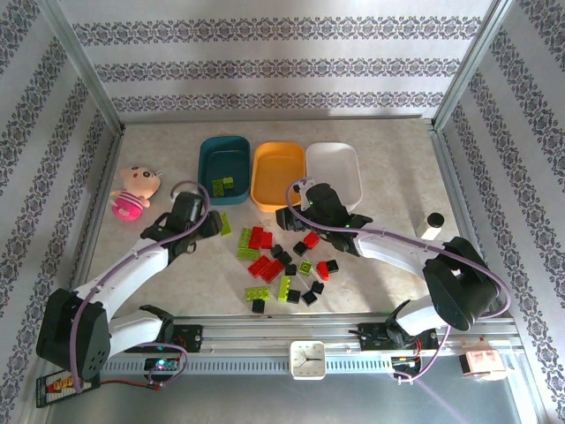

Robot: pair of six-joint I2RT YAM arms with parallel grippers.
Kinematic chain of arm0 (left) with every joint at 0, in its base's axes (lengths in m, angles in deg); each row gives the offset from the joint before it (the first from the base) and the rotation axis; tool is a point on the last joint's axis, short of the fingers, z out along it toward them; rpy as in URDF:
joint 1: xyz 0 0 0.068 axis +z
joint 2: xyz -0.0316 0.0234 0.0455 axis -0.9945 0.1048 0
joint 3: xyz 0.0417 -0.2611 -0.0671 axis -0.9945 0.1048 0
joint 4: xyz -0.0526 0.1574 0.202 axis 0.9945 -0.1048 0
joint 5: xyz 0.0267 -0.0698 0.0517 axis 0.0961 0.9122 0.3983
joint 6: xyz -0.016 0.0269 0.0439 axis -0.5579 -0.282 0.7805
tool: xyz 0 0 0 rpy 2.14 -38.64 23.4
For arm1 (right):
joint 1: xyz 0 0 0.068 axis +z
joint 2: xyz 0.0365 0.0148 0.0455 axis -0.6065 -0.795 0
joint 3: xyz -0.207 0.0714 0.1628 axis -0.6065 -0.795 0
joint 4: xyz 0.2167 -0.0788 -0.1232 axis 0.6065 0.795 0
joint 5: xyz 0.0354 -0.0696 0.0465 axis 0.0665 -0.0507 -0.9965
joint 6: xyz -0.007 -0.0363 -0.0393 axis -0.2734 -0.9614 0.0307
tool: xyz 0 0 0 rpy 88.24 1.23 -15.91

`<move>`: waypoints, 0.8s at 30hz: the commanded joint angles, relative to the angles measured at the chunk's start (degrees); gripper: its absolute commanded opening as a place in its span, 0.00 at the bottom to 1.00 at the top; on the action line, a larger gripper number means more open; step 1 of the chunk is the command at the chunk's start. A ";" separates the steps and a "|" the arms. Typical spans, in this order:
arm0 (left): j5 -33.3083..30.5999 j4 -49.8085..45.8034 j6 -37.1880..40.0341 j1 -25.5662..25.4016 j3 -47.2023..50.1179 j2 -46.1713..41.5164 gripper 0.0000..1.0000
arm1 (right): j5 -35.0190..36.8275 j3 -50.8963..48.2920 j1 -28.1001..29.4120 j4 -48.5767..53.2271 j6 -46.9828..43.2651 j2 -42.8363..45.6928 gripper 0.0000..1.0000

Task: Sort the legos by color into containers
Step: Place the legos at the middle-left of the table.

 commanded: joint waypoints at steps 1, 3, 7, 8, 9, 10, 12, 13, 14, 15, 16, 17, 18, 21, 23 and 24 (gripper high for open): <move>2.11 0.65 -1.63 -0.58 4.46 0.11 0.50 | -0.55 -0.19 1.11 -1.90 0.27 -1.31 0.64; 2.45 2.54 -1.79 -0.61 5.78 1.69 0.51 | -0.35 0.00 1.48 -1.98 0.29 -1.70 0.64; 1.66 2.83 -1.81 -0.67 6.37 3.76 0.68 | 0.13 0.02 1.88 -1.75 0.29 -1.14 0.64; 1.50 2.50 -1.99 -0.53 6.30 3.79 0.74 | 0.25 -0.16 1.98 -1.57 0.21 -0.79 0.64; 1.42 2.31 -2.02 -0.58 6.35 3.72 0.78 | 0.45 -0.35 1.90 -1.49 0.20 -0.51 0.64; 1.14 2.16 -2.26 -0.56 6.40 3.54 0.81 | 0.55 -0.58 1.98 -1.40 0.14 -0.12 0.64; 0.92 1.86 -2.37 -0.62 6.35 3.26 0.81 | 0.87 -1.08 1.94 -1.39 -0.01 0.50 0.64; 0.95 1.68 -2.58 -0.60 6.29 3.26 0.81 | 1.10 -1.34 1.91 -1.32 -0.13 0.80 0.64; 1.01 1.68 -2.63 -0.64 6.35 3.11 0.80 | 1.23 -1.55 1.90 -1.31 -0.15 0.90 0.64; 1.09 1.69 -2.79 -0.59 6.61 3.17 0.80 | 1.31 -1.83 1.85 -1.31 -0.24 1.08 0.64; 1.05 1.86 -2.92 -0.65 6.78 3.31 0.79 | 1.43 -1.99 1.78 -1.24 -0.40 1.25 0.64; 0.92 1.70 -3.05 -0.62 6.96 3.45 0.79 | 1.46 -2.16 1.67 -1.21 -0.34 1.34 0.64; 0.59 1.29 -3.36 -0.63 6.83 3.58 0.78 | 1.31 -2.27 1.58 -1.20 -0.37 1.51 0.64; -2.10 -0.48 -4.54 -0.58 6.27 3.76 0.71 | 1.45 -2.62 1.38 -1.30 -0.50 2.11 0.64; -2.51 0.20 -4.97 -0.64 6.36 4.14 0.71 | 1.47 -2.88 1.15 -1.32 -0.54 2.64 0.64; -2.19 0.74 -5.05 -0.60 6.36 4.70 0.71 | 1.50 -3.04 0.97 -1.26 -0.59 2.99 0.64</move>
